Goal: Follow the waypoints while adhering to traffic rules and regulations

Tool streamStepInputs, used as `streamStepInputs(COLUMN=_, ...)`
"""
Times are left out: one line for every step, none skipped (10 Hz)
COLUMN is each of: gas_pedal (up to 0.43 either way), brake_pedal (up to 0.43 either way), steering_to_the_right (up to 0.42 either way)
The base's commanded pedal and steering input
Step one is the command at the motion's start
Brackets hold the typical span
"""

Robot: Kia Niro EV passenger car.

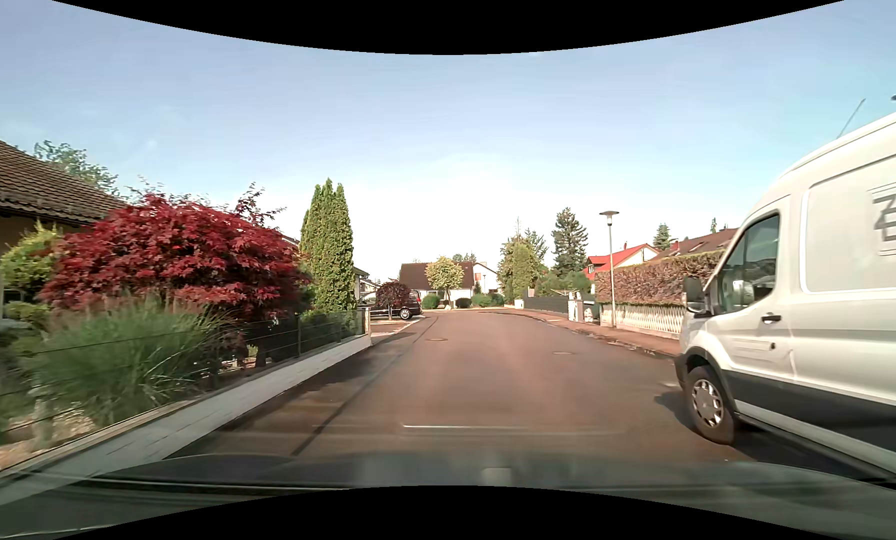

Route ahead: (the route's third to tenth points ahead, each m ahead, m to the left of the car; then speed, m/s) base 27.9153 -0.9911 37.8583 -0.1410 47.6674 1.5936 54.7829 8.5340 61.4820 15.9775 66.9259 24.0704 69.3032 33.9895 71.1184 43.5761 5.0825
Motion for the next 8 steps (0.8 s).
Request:
streamStepInputs(gas_pedal=0.11, brake_pedal=0.0, steering_to_the_right=0.013)
streamStepInputs(gas_pedal=0.11, brake_pedal=0.0, steering_to_the_right=0.013)
streamStepInputs(gas_pedal=0.11, brake_pedal=0.0, steering_to_the_right=0.013)
streamStepInputs(gas_pedal=0.11, brake_pedal=0.0, steering_to_the_right=0.012)
streamStepInputs(gas_pedal=0.11, brake_pedal=0.0, steering_to_the_right=0.012)
streamStepInputs(gas_pedal=0.11, brake_pedal=0.0, steering_to_the_right=0.012)
streamStepInputs(gas_pedal=0.11, brake_pedal=0.0, steering_to_the_right=0.012)
streamStepInputs(gas_pedal=0.11, brake_pedal=0.0, steering_to_the_right=0.012)
